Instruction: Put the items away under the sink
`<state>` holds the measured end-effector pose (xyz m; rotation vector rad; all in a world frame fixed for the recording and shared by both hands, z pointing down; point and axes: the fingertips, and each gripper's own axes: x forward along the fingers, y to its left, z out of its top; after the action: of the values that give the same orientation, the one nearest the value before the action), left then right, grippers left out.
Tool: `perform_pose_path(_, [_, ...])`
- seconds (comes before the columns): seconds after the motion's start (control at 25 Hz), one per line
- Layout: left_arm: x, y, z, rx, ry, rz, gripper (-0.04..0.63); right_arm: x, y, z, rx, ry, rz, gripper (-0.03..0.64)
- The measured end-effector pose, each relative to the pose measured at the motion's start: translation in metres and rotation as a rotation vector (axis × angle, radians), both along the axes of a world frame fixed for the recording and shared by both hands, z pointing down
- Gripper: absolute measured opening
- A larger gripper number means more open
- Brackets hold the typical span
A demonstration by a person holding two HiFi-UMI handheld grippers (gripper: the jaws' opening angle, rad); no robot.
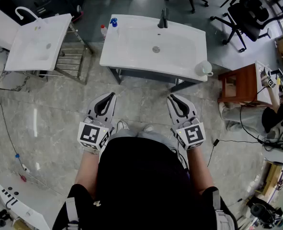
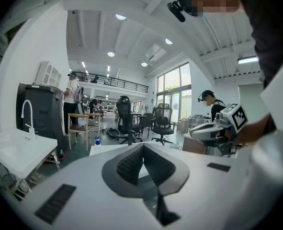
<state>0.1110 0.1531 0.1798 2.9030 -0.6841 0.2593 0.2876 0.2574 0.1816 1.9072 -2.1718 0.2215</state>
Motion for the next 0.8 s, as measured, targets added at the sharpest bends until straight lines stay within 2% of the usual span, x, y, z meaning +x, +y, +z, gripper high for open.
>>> perform_pose_path(0.16, [-0.022, -0.017, 0.001, -0.002, 0.002, -0.004, 0.023, -0.021, -0.016, -0.001, -0.006, 0.002, 0.0, 0.06])
perform_pose_path(0.36, [-0.05, -0.038, 0.008, -0.028, 0.02, -0.02, 0.023, -0.048, -0.03, 0.006, -0.061, -0.001, -0.008, 0.06])
perform_pose_path(0.64, [-0.076, -0.053, 0.02, -0.047, 0.035, -0.009, 0.023, -0.061, -0.056, 0.002, -0.015, -0.086, 0.075, 0.06])
perform_pose_path(0.8, [-0.087, -0.06, 0.022, -0.064, 0.036, -0.013, 0.023, -0.069, -0.065, 0.006, -0.034, -0.083, 0.079, 0.06])
